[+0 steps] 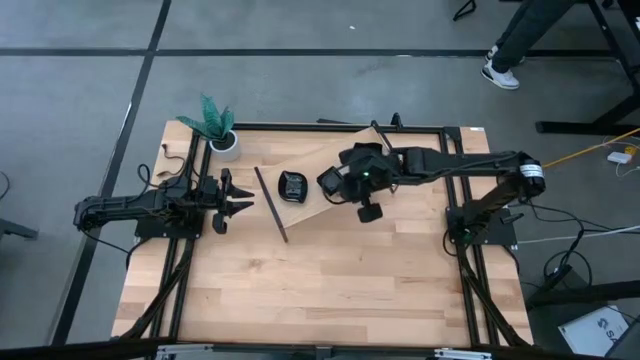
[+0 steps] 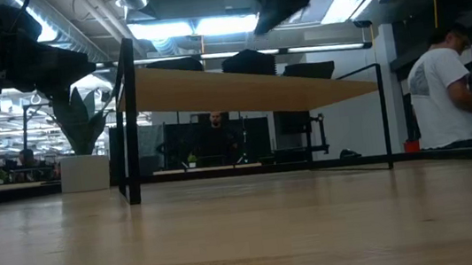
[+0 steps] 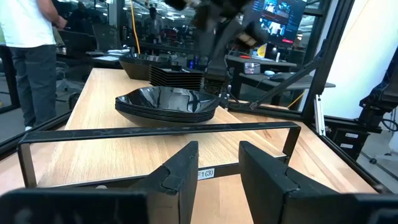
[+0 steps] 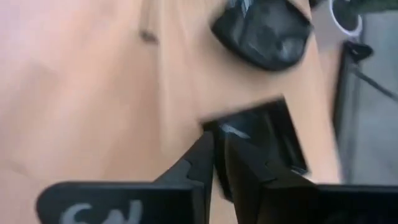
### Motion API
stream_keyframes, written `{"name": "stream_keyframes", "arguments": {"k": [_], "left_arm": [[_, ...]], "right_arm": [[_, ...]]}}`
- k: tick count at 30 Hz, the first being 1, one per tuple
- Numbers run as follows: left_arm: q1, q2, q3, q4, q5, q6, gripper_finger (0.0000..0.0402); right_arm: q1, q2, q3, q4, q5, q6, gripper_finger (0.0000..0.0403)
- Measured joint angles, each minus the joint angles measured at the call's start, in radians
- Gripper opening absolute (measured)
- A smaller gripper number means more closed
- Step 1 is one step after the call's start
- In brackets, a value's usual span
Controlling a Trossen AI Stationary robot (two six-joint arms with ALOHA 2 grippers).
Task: Pick & Place Mini shaped plates
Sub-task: Return to Home Position
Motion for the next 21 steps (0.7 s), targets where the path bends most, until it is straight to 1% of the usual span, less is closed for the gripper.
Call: {"name": "stream_keyframes", "arguments": {"k": [2, 4, 6, 8, 12, 16, 18, 21], "left_arm": [[0.000, 0.000, 0.000, 0.000, 0.000, 0.000, 0.0111], [0.000, 0.000, 0.000, 0.000, 0.000, 0.000, 0.0110], [0.000, 0.000, 0.000, 0.000, 0.000, 0.000, 0.0109], [0.000, 0.000, 0.000, 0.000, 0.000, 0.000, 0.0108], [0.000, 0.000, 0.000, 0.000, 0.000, 0.000, 0.0108], [0.000, 0.000, 0.000, 0.000, 0.000, 0.000, 0.0111], [0.000, 0.000, 0.000, 0.000, 0.000, 0.000, 0.0111], [0.000, 0.000, 0.000, 0.000, 0.000, 0.000, 0.0110]], "right_arm": [[0.007, -0.026, -0.001, 0.004, -0.055, 0.068, 0.0043], [0.019, -0.058, -0.033, 0.042, -0.074, 0.105, 0.0040], [0.036, -0.099, -0.105, 0.120, -0.063, 0.134, 0.0034], [0.056, -0.154, -0.212, 0.249, -0.049, 0.178, 0.0030], [0.123, -0.303, -0.497, 0.575, 0.027, 0.249, 0.0026], [0.207, -0.444, -0.798, 0.968, 0.109, 0.282, 0.0026], [0.240, -0.498, -0.932, 1.164, 0.122, 0.299, 0.0026], [0.268, -0.555, -1.103, 1.404, 0.122, 0.312, 0.0026]]}}
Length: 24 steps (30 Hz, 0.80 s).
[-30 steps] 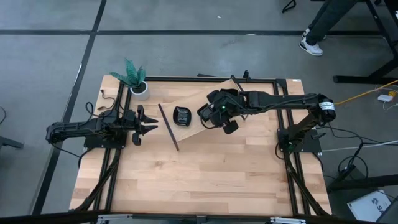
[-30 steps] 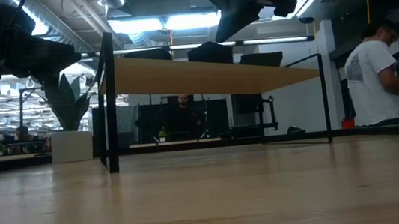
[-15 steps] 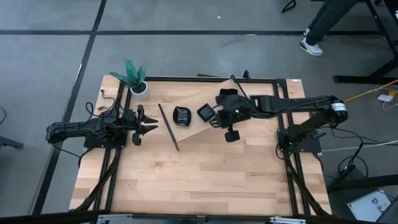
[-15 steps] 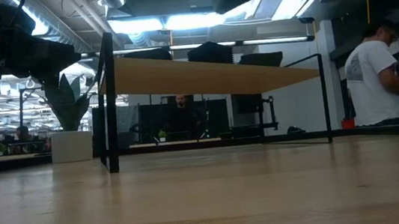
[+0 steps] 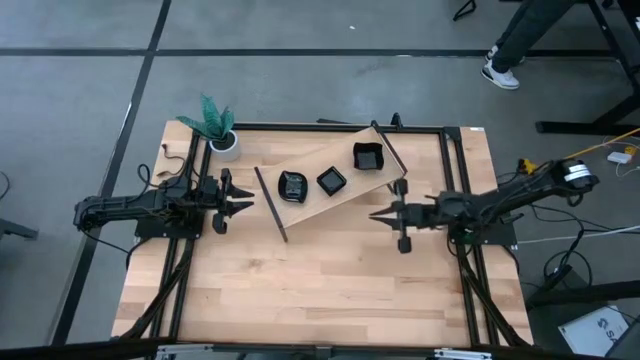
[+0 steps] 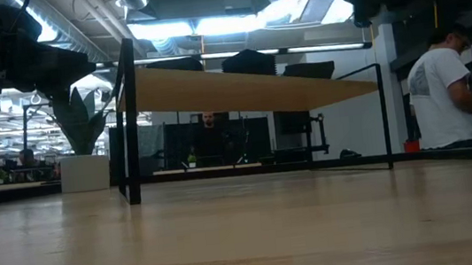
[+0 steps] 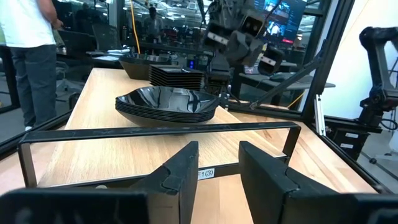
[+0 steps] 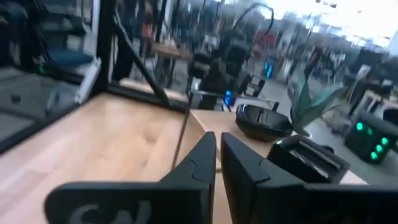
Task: Pick & Place Mini shaped plates
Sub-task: Return to Home Position
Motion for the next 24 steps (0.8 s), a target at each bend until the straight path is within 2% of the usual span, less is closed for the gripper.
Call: {"name": "stream_keyframes", "arguments": {"k": [4, 12, 18, 24], "left_arm": [[0.000, 0.000, 0.000, 0.000, 0.000, 0.000, 0.0107], [0.000, 0.000, 0.000, 0.000, 0.000, 0.000, 0.0111], [0.000, 0.000, 0.000, 0.000, 0.000, 0.000, 0.0108], [0.000, 0.000, 0.000, 0.000, 0.000, 0.000, 0.0108]], "right_arm": [[0.005, -0.025, -0.147, 0.198, 0.000, 0.041, 0.0026], [0.005, -0.070, -0.308, 0.373, 0.026, 0.062, 0.0026], [0.002, -0.150, -0.307, 0.315, 0.039, 0.008, 0.0026], [0.000, -0.355, -0.307, 0.037, 0.081, -0.005, 0.0026]]}}
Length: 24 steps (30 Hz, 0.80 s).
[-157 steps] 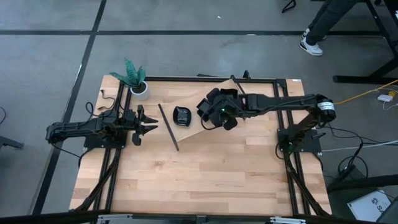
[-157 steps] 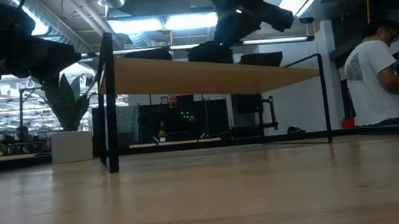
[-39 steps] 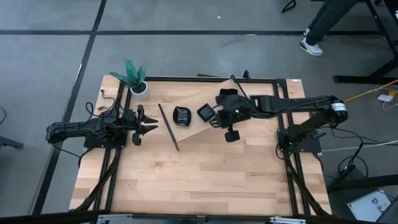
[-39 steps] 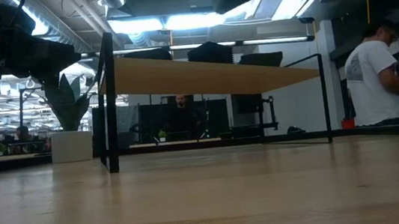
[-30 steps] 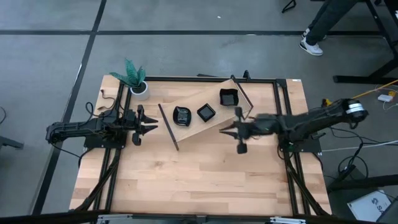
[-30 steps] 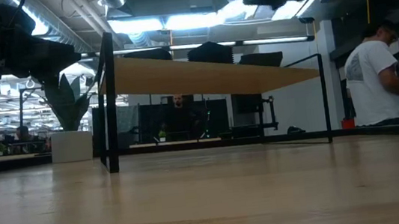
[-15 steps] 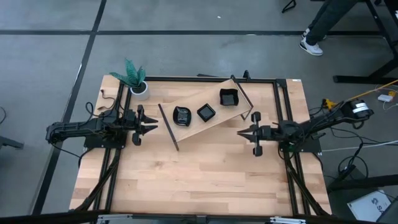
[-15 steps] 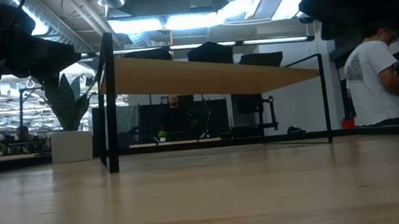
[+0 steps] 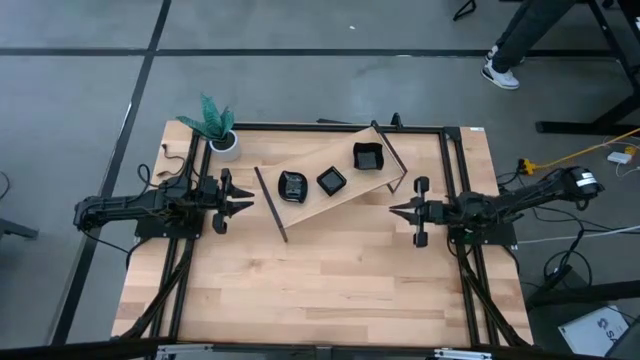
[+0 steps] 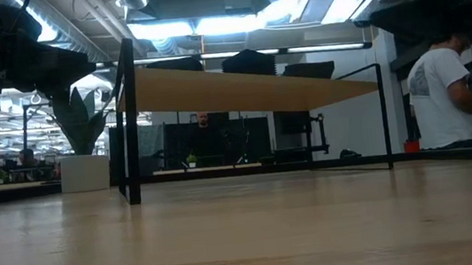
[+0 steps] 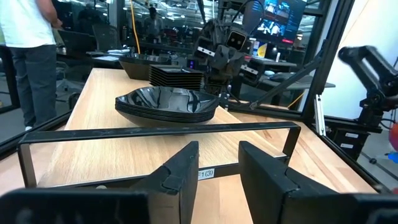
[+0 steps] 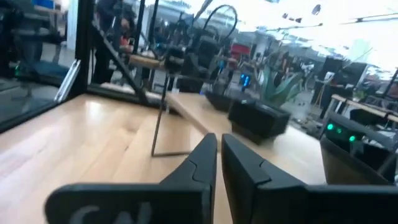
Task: Pick & Place Mini shaped plates
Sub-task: Return to Home Position
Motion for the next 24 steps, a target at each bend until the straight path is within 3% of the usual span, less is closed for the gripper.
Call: {"name": "stream_keyframes", "arguments": {"k": [4, 12, 17, 24], "left_arm": [[0.000, 0.000, 0.000, 0.000, 0.000, 0.000, 0.0111], [0.000, 0.000, 0.000, 0.000, 0.000, 0.000, 0.0107], [0.000, 0.000, 0.000, -0.001, 0.000, 0.000, 0.0109], [0.000, 0.000, 0.000, 0.000, 0.000, 0.000, 0.0110]], "right_arm": [[0.000, -0.208, 0.000, -0.235, -0.029, 0.022, 0.0026], [0.000, -0.606, 0.001, -0.622, -0.232, 0.052, 0.0026], [0.000, -0.612, 0.001, -0.672, -0.292, 0.043, 0.0026], [0.000, -0.616, 0.001, -0.702, -0.290, 0.111, 0.0026]]}}
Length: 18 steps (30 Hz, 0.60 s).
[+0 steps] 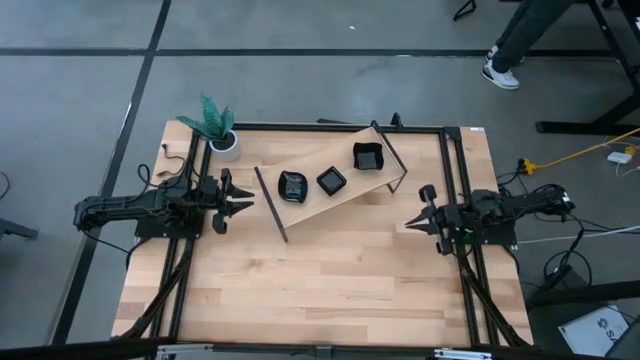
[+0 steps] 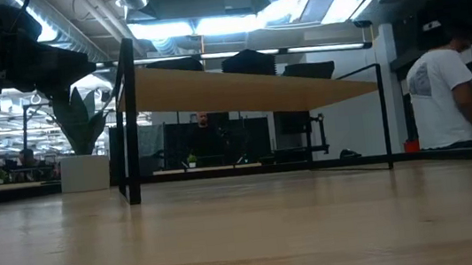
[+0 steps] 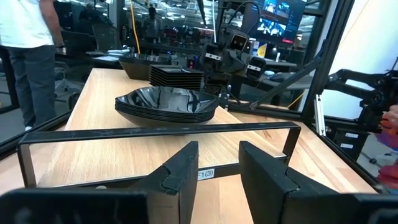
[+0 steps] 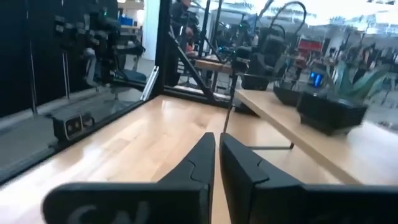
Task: Pick & Place Mini shaped plates
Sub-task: Return to Home Position
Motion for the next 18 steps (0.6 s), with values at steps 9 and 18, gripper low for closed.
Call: {"name": "stream_keyframes", "arguments": {"k": [9, 18], "left_arm": [[0.000, 0.000, 0.000, 0.000, 0.000, 0.000, 0.0109], [0.000, 0.000, 0.000, 0.000, 0.000, 0.000, 0.0109]], "right_arm": [[0.000, 0.000, 0.000, -0.012, 0.025, 0.005, 0.0026], [0.000, 0.000, 0.000, -0.012, 0.025, 0.005, 0.0026]]}}
